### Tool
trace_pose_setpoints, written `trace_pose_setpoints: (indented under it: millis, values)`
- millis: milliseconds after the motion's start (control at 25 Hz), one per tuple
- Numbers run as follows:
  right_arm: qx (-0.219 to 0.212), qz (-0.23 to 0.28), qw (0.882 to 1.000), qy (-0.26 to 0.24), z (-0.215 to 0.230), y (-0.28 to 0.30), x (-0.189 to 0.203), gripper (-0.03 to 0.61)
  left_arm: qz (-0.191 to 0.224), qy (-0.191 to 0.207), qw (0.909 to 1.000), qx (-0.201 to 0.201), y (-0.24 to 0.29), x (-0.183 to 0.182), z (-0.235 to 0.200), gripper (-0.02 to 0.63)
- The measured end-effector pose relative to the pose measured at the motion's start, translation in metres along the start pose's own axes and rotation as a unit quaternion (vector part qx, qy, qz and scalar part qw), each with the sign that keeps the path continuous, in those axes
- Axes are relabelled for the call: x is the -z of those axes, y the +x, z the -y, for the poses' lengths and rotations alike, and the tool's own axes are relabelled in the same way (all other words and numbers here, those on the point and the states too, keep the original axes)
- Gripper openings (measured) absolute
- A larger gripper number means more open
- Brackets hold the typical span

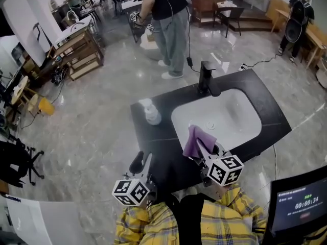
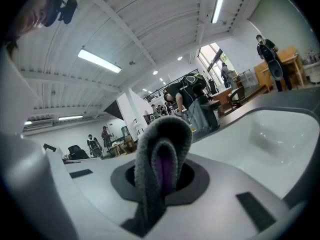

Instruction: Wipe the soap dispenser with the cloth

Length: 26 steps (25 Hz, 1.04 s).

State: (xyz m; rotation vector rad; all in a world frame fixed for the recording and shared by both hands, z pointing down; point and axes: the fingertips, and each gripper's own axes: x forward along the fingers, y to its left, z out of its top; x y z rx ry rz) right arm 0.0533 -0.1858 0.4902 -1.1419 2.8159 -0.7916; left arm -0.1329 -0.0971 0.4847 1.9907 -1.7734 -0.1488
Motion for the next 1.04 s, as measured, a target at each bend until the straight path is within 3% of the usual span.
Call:
trace_pose_setpoints:
  millis: [1040]
  values:
    - [-0.027,-0.007,1.0,-0.008,-0.009,0.005,0.005,0.041,0.005,-0.006,0.9998,-0.019,-0.015,0.006,-0.007,0.173]
